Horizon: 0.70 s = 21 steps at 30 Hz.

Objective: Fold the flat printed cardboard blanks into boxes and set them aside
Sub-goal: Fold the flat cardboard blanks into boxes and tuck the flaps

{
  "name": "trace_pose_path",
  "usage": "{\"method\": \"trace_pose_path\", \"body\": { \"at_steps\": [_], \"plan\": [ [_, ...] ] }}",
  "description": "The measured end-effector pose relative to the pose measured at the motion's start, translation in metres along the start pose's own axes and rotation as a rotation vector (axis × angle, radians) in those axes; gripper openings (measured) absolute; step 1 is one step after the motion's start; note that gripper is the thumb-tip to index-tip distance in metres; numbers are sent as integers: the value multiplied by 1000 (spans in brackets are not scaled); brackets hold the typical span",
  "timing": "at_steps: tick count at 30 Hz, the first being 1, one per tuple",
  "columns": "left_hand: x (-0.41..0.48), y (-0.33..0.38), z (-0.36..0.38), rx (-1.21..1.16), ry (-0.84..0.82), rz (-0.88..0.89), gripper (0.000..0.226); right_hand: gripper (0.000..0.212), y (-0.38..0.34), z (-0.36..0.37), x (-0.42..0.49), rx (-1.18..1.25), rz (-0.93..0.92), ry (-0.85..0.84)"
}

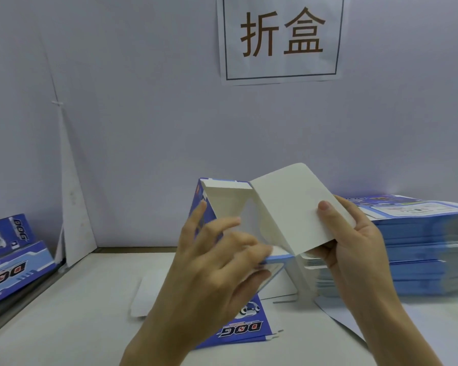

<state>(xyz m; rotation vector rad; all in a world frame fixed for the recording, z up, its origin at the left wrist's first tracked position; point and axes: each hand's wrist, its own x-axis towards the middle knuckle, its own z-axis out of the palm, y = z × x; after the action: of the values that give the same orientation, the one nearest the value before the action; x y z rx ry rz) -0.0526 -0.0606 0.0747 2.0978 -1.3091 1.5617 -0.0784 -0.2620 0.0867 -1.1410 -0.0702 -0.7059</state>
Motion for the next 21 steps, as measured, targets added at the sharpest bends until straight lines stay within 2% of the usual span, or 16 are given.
{"method": "trace_pose_path", "body": {
  "at_steps": [8,9,12,14,17,19,21],
  "plan": [
    [0,-1,2,-38,-17,-40,24,18,0,4,-3,-39,-49,-22],
    [-1,-3,0,-81,-12,-68,34,18,1,4,-3,-21,-36,-24],
    [-5,-11,-6,-303,-76,-331,100,27,-1,3,-1,28,10,-23],
    [-9,-14,-7,-459,-129,-492,122,34,-2,2,0,75,39,-36],
    [-14,-17,-2,-594,-164,-619,134,31,-2,3,-1,161,118,-74],
    [-17,-18,0,-618,-188,-632,132,22,1,3,-1,154,125,-61],
    [-18,-18,1,-596,-191,-606,130,18,3,1,-3,-18,-38,21]
  ]
}}
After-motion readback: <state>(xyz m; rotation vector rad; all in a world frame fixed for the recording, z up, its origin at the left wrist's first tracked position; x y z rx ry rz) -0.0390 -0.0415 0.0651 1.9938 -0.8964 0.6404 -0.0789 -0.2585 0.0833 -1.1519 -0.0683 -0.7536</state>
